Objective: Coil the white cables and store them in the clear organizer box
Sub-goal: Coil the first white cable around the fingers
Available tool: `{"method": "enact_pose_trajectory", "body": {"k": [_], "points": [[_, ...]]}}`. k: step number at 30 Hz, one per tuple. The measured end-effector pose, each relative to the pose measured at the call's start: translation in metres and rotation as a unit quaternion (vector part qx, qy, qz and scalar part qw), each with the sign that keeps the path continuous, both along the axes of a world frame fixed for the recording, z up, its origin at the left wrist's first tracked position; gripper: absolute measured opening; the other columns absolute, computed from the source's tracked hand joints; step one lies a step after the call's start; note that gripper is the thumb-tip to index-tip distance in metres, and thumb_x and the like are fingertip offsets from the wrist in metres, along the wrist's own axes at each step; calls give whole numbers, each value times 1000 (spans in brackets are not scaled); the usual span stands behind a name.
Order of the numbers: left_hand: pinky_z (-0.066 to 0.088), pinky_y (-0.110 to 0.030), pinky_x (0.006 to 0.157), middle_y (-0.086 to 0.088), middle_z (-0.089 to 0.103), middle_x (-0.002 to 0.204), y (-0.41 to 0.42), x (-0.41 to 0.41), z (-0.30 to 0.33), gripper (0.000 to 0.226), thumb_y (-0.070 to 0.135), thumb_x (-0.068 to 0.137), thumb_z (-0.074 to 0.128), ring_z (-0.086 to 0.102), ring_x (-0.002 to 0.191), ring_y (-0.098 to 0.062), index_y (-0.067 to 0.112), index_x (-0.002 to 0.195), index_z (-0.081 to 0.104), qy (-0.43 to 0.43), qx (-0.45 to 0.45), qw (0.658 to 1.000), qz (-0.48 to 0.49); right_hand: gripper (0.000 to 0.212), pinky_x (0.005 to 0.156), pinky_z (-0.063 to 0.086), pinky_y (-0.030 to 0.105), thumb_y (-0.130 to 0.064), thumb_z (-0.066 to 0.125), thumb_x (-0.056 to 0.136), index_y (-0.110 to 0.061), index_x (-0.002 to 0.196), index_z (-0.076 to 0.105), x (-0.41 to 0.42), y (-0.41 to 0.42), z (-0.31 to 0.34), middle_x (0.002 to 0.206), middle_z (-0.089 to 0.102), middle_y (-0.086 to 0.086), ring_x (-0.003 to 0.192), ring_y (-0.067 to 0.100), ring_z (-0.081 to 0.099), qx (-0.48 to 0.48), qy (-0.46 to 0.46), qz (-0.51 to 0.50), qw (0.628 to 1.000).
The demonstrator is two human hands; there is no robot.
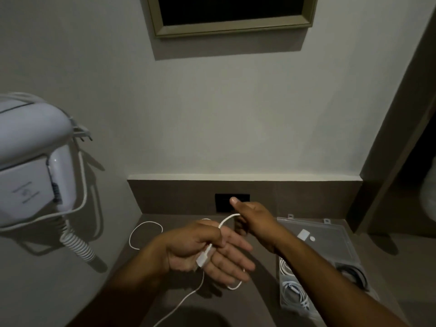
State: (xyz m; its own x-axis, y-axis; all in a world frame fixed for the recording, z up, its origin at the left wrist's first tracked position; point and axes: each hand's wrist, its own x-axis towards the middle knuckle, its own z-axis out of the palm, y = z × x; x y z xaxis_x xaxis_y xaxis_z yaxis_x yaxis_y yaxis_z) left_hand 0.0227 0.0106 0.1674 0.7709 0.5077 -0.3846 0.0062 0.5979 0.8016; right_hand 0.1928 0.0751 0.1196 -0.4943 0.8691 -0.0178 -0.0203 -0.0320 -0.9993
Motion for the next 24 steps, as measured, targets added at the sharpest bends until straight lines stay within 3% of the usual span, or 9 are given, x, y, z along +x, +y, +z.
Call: {"method": "enact_pose_trajectory", "body": {"k": [3,6,10,13,14,16,18,21,24], "points": [[58,-38,88,-25,66,121,4,-8,2,38,9,91,39,65,112,-37,1,120,63,-9,34,990,133,51,49,39,22,-47,48,93,-18,52,45,2,1,-2,47,40,-1,45,12,38,74,-11,-70,995],[60,-34,80,-25,69,117,6,-8,3,34,25,92,51,67,109,-36,4,112,69,8,72,970,232,49,47,34,21,-50,48,90,-16,54,47,-2,-5,-11,49,39,2,46,12,37,138,-3,-110,984],[59,-35,83,-25,67,119,0,-5,3,45,38,92,52,66,111,-36,3,118,64,4,70,982,177,44,49,37,20,-42,48,93,-18,56,49,2,-12,-19,50,44,-5,48,10,41,118,16,-116,986],[58,-36,88,-26,64,124,1,2,6,48,35,90,53,62,117,-36,0,122,61,-83,63,976,193,28,59,50,18,-4,46,98,-8,77,64,-17,-33,-29,63,67,-8,63,4,63,92,23,-93,991],[57,-38,91,-26,62,127,3,4,9,48,33,89,54,60,119,-36,0,123,60,-105,59,971,206,31,57,49,14,3,43,98,-9,78,63,-27,-43,-33,60,67,-10,61,-3,62,79,18,-104,991],[51,-40,101,-25,58,134,9,0,16,50,26,87,53,56,125,-35,-2,129,54,-124,56,965,224,40,47,39,12,-2,40,101,-14,65,54,-43,-64,-38,46,56,-11,45,-5,50,58,9,-129,990],[41,-41,109,-22,52,140,13,-10,23,50,16,89,48,50,132,-32,0,136,46,-109,66,970,208,41,47,33,14,-11,43,101,-20,62,48,-49,-76,-40,45,50,-12,44,-4,42,107,-10,-118,987],[36,-41,112,-20,48,145,13,-25,30,47,2,89,42,45,136,-31,3,136,46,-49,74,987,131,42,51,36,14,-10,47,100,-23,60,50,-44,-74,-39,50,53,-14,50,-5,45,149,-28,-104,983],[38,-40,112,-21,45,147,11,-32,32,48,-6,91,42,42,137,-33,1,139,44,7,90,995,42,32,63,48,18,4,46,96,-15,85,68,-31,-53,-38,73,67,-11,68,-4,63,132,-34,-110,985]]}}
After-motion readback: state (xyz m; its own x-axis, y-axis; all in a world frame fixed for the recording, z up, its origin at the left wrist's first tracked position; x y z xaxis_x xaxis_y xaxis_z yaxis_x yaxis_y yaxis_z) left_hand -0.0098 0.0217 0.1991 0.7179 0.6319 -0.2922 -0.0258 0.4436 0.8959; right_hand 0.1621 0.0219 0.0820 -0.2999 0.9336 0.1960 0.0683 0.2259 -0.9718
